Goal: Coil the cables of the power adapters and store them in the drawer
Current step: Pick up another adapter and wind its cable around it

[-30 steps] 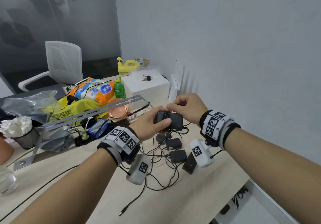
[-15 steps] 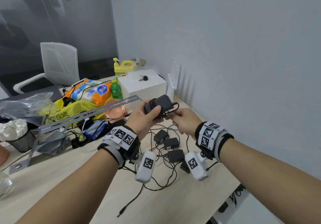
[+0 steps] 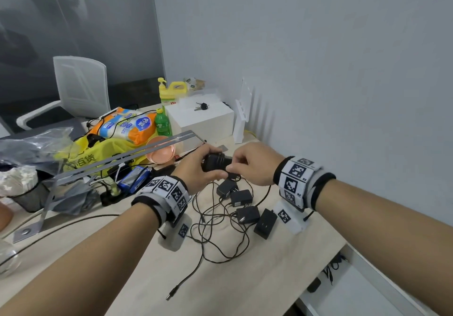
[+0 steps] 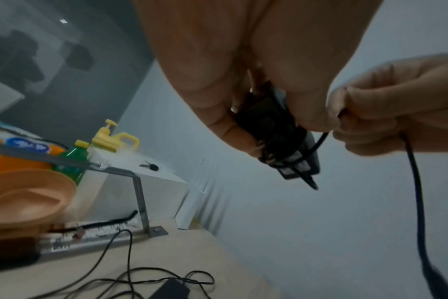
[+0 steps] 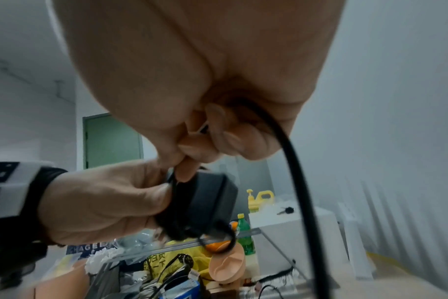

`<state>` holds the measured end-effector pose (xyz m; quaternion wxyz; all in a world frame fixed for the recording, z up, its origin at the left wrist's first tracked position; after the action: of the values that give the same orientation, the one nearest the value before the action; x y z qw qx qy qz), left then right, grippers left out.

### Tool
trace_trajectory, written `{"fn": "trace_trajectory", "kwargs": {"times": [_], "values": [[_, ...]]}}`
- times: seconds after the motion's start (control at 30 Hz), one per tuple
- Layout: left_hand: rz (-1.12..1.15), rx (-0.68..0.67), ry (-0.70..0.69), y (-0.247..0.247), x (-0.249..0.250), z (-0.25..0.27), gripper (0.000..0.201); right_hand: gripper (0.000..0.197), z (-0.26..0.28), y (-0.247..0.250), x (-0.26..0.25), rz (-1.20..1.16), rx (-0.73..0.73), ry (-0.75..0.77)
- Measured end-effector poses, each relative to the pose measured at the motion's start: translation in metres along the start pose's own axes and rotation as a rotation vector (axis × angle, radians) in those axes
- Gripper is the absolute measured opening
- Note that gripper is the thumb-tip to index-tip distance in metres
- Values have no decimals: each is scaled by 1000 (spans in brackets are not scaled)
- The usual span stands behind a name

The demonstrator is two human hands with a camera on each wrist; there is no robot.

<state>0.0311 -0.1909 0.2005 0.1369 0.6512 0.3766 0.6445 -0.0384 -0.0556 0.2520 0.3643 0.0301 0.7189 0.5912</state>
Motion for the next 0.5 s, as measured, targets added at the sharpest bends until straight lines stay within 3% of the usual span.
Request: {"fn": "trace_trajectory", "kwargs": {"times": [0.17,0.27,0.4,0.5], "values": [[1,-193,-65,-10,10,5,46,20,-9,14,8,-47,16,34],[293,-237,-16,-8,15,10,40,21,-8,19,21,-298,107,-22],[820,-332,41,-17,20,19,47,23,-4,14,37,-531,200,-125],[1024,-264,95,-23,22,19,47,25,-5,2,41,-610,271,-163]]}}
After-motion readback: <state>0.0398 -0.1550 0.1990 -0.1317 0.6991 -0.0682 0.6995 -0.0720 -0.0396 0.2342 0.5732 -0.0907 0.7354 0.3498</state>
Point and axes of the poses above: each hand's wrist, its own z-axis away from the middle knuckle, its own y-axis out of the back of the hand, x = y × z, the point moved 6 cm from there along -z, towards the middle knuckle, and after that the axes turned 5 degrees about -z, right-handed, at the moved point
